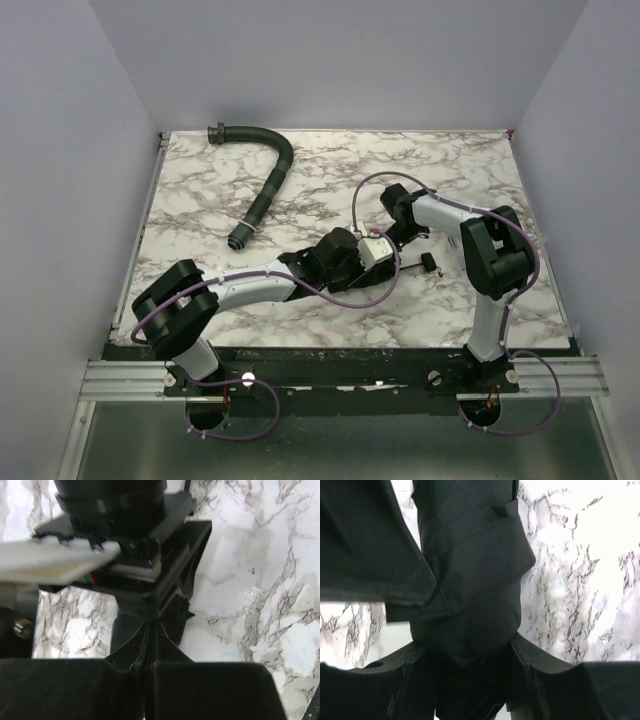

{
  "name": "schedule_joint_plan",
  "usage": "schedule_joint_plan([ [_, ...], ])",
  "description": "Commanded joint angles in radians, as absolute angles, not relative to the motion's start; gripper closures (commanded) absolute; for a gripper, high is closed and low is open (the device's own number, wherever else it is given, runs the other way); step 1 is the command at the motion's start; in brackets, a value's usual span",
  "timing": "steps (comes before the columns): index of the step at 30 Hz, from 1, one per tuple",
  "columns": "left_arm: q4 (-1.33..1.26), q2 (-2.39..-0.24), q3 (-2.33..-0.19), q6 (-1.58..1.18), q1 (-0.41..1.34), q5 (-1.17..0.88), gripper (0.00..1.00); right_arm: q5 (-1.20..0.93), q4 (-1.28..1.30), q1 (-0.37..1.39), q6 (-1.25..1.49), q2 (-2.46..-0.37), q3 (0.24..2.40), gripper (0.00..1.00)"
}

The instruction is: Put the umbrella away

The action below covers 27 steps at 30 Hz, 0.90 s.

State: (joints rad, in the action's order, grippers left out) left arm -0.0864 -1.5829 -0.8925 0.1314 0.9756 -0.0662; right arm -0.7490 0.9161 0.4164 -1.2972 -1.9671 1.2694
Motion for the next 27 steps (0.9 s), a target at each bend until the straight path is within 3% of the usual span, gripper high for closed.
schedule_joint_plan([
  [1,-0.165,-1.574,-0.926,0.163,0.961,-0.122,1.0,-0.603,0.914,0.455,-1.265,-2.074,1.19,0.85],
  [11,-0.171,-1.407,-0.768,0.231,0.966,-0.382,1.0,-0.574,0.875,0.452,-1.149,-2.118,1.236,0.88],
  [27,-0.106,-1.427,-0.765,0.304,1.03,-0.359,1.0,-0.575,0.938,0.449,-1.041,-2.221,1.343,0.89],
])
